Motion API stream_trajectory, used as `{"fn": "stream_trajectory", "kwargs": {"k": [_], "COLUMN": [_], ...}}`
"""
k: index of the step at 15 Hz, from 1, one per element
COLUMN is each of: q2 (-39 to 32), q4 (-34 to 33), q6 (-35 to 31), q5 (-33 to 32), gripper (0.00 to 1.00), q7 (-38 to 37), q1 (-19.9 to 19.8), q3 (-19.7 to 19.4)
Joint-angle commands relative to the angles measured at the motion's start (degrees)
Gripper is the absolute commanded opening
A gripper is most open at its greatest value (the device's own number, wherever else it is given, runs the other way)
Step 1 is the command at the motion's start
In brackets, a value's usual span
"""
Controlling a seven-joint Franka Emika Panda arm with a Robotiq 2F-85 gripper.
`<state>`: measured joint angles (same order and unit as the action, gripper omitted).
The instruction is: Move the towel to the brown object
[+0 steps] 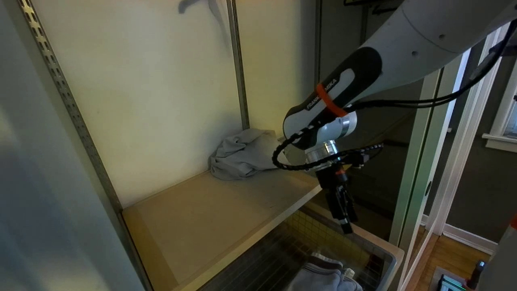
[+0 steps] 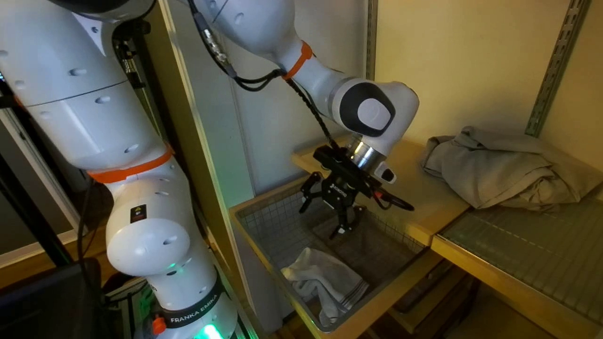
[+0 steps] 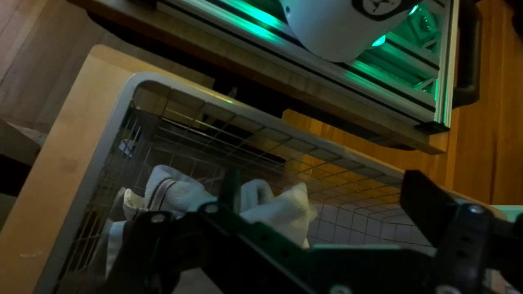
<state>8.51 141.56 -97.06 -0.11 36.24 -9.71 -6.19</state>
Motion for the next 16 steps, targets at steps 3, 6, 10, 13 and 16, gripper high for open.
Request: {"fn": "stream_trajectory", "kwargs": {"k": [3, 6, 10, 13, 16], "q2": [16.8, 23.4, 32.2, 36.1, 34.3], "q4": [6.4, 7.2, 8.5, 8.4, 5.9], "q6": [-0.3, -1.2, -4.7, -9.3, -8.4], "q5": [-0.7, -1.4, -1.3, -2.2, -2.6], "gripper": [1.0, 1.0, 1.0, 1.0, 1.0], "q7": [-12.7, -17.7, -20.7, -20.5, -19.9], "q1": [2.3, 3.0, 4.7, 6.4, 7.6], "q3": [-0.1, 0.6, 1.7, 2.6, 1.7]}}
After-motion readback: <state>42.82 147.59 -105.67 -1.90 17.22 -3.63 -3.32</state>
